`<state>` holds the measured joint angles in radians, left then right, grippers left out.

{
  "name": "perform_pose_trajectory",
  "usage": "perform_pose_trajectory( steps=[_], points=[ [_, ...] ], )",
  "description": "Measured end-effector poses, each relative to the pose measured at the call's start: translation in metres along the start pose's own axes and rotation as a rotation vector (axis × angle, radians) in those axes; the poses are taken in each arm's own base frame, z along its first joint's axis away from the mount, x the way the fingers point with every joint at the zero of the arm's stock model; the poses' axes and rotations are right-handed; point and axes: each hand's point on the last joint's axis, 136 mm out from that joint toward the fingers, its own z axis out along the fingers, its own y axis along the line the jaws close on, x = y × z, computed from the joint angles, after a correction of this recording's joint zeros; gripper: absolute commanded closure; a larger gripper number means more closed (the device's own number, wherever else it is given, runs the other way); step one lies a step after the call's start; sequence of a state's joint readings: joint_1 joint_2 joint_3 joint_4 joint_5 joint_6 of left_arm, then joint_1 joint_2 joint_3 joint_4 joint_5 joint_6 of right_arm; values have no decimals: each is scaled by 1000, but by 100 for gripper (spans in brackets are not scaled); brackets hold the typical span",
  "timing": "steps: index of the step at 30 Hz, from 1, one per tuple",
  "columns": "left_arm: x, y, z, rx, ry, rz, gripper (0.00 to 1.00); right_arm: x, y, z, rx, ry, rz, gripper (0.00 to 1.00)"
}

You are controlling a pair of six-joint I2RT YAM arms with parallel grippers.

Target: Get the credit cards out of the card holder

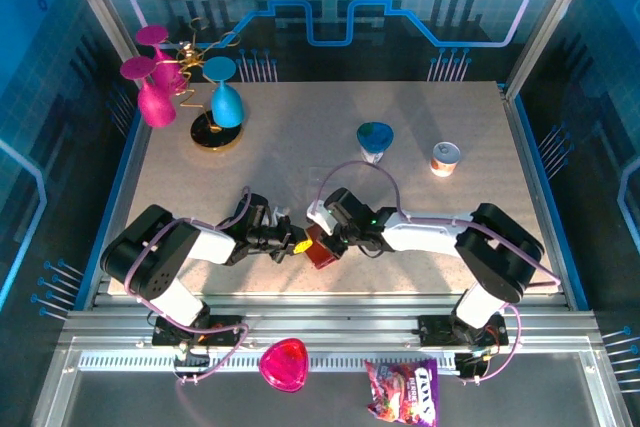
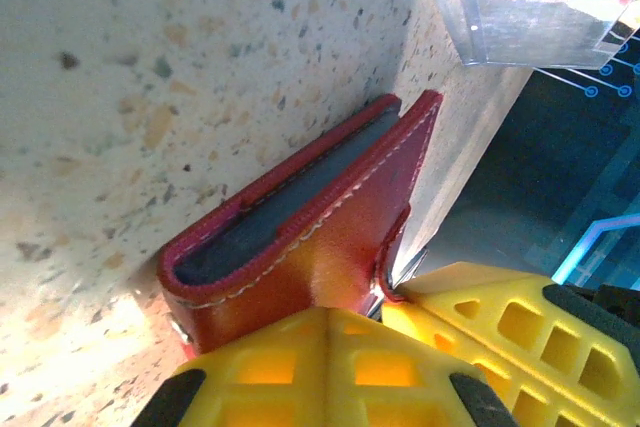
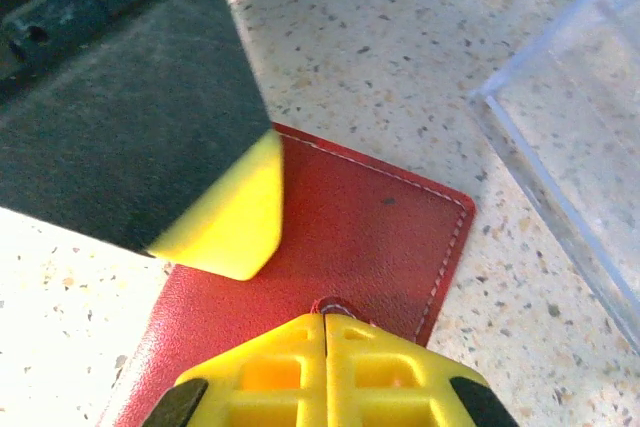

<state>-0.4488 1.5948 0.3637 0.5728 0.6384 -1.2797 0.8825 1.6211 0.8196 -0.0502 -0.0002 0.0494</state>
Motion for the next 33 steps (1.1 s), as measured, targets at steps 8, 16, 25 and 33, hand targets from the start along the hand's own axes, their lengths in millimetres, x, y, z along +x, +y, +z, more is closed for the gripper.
perform_pose_trajectory(
  steps=[8,16,25,33],
  points=[
    [0,3,-1,-8,7,-8,97,12,-18,-8,20,-27,247,100],
    [0,4,-2,-10,9,-14,97,18,-37,-14,42,-21,451,100],
    [0,4,-4,-35,14,-13,94,34,-63,-28,71,18,632,68],
    [-1,2,-7,-79,15,-5,92,18,-51,-32,-25,7,635,49]
  ],
)
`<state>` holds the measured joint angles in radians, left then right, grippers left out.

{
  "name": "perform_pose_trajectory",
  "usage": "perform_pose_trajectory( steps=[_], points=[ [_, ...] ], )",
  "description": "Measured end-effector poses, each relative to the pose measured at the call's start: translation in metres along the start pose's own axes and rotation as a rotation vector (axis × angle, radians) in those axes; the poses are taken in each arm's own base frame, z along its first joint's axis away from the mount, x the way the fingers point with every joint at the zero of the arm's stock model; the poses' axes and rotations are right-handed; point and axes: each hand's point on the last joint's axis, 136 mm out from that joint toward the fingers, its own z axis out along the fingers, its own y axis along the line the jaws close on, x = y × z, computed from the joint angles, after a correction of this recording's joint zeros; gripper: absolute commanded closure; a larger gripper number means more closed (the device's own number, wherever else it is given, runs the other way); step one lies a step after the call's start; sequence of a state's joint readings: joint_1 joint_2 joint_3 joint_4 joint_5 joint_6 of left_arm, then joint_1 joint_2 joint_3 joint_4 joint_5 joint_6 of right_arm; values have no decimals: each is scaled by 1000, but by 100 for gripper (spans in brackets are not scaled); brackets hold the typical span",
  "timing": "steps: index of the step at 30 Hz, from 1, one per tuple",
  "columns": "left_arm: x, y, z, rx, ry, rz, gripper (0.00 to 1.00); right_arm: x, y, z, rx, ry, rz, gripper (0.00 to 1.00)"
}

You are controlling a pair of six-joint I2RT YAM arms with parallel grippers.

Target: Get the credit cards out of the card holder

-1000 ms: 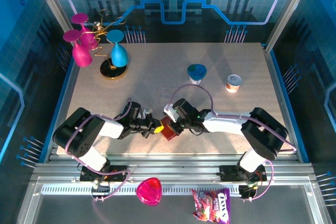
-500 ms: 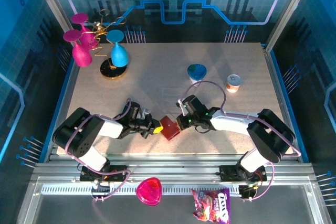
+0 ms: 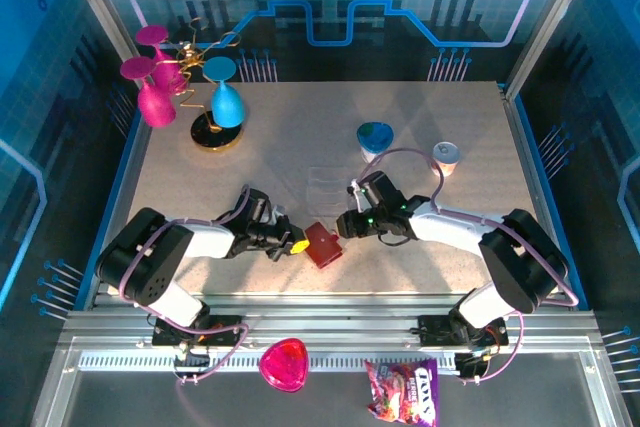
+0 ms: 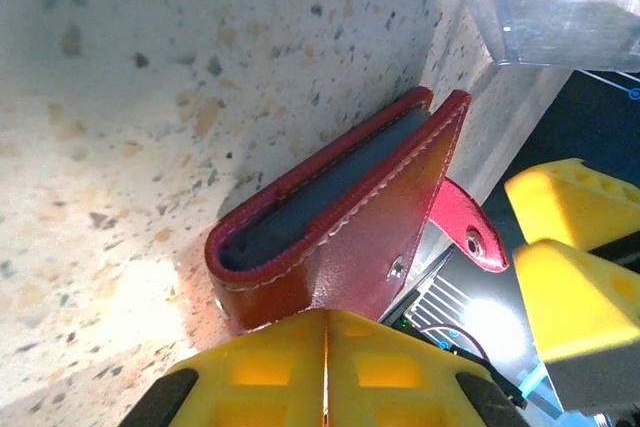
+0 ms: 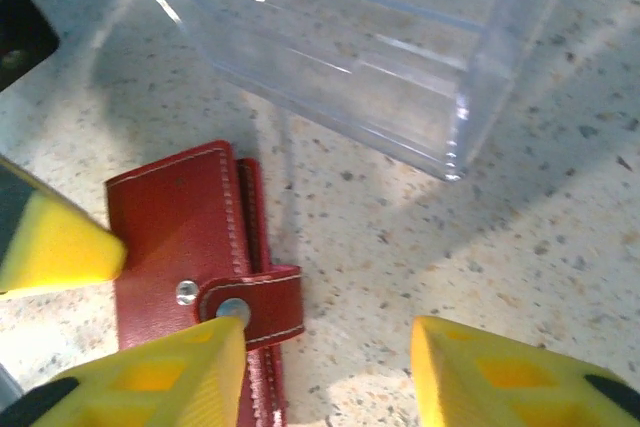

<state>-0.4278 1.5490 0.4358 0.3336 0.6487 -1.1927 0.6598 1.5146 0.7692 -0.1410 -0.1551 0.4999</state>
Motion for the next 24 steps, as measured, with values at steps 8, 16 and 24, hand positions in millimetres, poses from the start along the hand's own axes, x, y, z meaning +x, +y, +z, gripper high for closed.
perform_pose_trajectory(
  steps=[8,16,24],
  points=[
    [1,0,-2,-27,1,7,87,-6,22,6,-70,21,-44,45],
    [2,-8,-6,-16,-4,31,78,-9,34,29,-75,67,-80,48],
    [2,-11,-8,-9,-7,37,77,-3,25,34,-33,88,-71,51]
  ],
)
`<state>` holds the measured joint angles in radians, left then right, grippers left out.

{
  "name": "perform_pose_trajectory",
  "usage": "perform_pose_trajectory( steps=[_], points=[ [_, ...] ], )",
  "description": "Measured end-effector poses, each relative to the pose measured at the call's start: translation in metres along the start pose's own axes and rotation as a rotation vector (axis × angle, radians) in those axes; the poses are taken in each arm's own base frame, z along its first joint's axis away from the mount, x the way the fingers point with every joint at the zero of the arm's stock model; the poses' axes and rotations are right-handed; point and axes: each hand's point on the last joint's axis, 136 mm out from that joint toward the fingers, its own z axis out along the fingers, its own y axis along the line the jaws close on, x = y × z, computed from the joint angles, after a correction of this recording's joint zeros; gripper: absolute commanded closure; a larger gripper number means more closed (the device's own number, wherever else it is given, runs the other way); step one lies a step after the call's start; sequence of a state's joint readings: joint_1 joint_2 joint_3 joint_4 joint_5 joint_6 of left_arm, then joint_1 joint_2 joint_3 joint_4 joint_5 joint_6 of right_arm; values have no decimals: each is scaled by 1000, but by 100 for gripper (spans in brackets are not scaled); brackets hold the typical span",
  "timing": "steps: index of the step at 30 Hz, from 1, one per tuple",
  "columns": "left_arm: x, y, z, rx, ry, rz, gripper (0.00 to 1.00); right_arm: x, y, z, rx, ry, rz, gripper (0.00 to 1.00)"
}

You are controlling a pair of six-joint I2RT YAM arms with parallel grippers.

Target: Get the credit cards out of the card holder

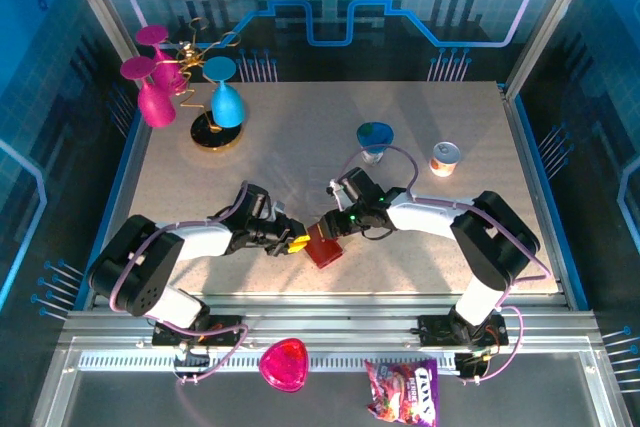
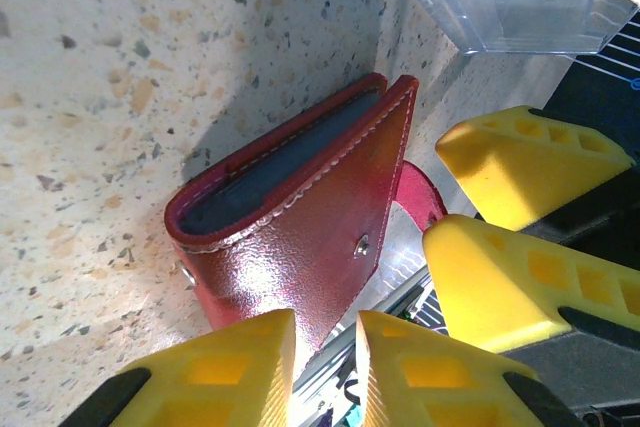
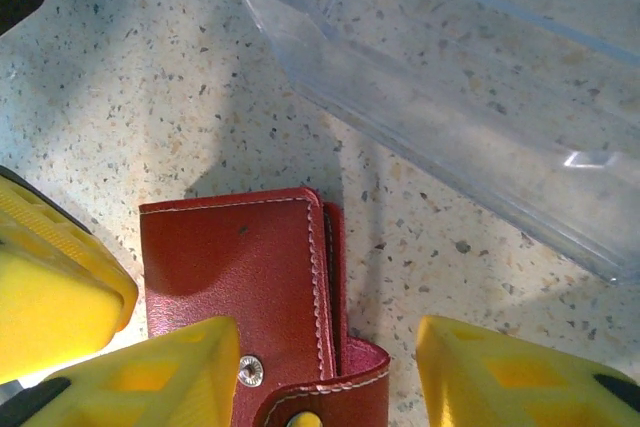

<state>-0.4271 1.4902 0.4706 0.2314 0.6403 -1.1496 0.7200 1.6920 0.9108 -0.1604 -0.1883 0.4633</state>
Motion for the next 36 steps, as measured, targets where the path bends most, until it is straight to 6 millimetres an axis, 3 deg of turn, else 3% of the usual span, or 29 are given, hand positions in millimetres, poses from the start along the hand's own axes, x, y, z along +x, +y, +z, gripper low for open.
perform_pose_trajectory(
  steps=[13,22,30,36],
  points=[
    [-2,-6,0,11,-3,8,77,21,-16,3,49,35,24,76],
    [-3,-9,0,20,-6,8,76,21,-18,-2,47,19,37,97],
    [-7,-14,-2,36,-17,4,73,16,-14,-25,38,-45,40,100],
    [-20,-34,-8,67,-47,41,73,18,-11,-50,41,-91,64,100]
  ],
)
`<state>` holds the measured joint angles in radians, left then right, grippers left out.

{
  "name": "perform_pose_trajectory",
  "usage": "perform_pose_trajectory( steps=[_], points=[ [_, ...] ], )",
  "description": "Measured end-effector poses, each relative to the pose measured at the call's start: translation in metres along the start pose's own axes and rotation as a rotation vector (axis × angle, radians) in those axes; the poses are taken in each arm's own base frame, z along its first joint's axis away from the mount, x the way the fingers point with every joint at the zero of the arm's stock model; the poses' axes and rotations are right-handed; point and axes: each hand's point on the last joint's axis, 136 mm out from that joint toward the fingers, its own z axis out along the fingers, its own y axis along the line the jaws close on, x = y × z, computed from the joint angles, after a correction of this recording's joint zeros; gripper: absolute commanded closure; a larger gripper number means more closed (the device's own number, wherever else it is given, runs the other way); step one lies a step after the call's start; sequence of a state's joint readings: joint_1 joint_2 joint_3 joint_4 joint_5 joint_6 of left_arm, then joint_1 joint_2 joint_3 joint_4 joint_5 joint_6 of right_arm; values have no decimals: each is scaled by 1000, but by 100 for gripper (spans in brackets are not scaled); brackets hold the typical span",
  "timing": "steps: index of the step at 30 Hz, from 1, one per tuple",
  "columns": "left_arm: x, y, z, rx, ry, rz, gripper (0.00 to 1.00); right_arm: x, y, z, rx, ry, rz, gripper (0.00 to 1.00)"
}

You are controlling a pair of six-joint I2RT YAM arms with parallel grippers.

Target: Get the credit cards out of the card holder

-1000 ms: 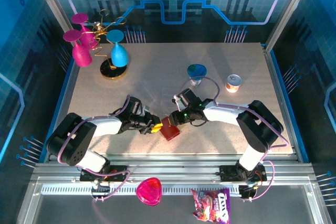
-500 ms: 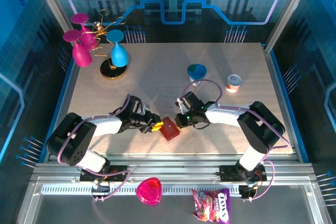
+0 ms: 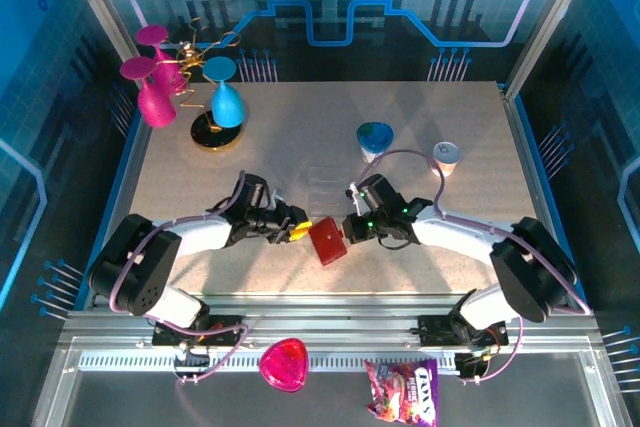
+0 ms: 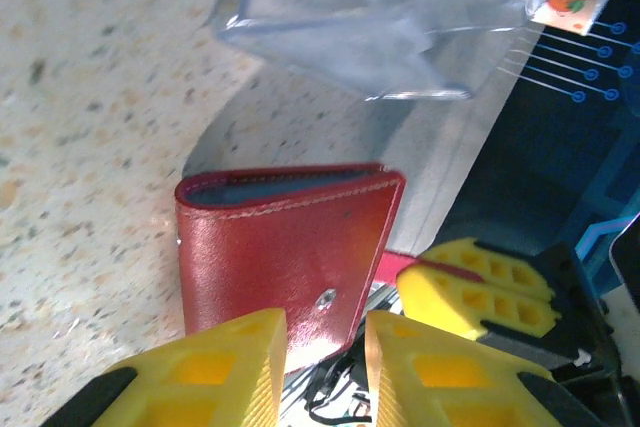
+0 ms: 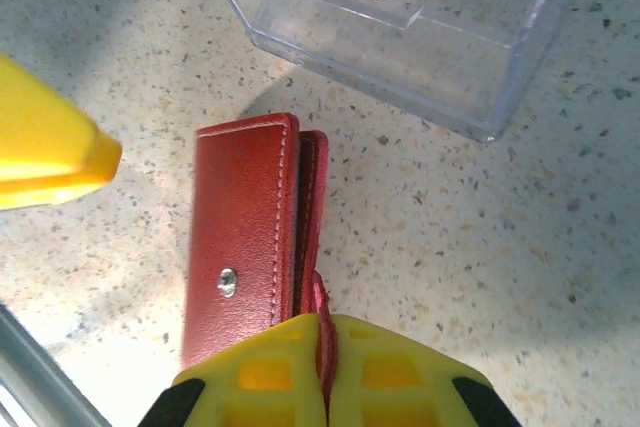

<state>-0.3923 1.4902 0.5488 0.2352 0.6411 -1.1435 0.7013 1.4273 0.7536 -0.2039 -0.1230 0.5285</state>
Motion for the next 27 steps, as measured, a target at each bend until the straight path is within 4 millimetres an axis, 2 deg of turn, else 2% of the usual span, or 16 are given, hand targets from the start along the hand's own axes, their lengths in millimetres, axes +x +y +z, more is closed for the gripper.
perform_pose_trajectory(
  steps=[4,8,14,27],
  points=[
    [-10,-6,-5,10,-22,14,72,-5,6,-19,-4,-46,19,100],
    [-18,-5,-10,6,-40,9,71,-5,15,-28,-10,-69,28,100],
    [-29,-2,-21,9,-69,-2,71,-1,25,-31,-4,-56,35,100],
    [-32,-4,-28,12,-69,21,72,-20,65,-26,-64,-66,19,100]
  ],
)
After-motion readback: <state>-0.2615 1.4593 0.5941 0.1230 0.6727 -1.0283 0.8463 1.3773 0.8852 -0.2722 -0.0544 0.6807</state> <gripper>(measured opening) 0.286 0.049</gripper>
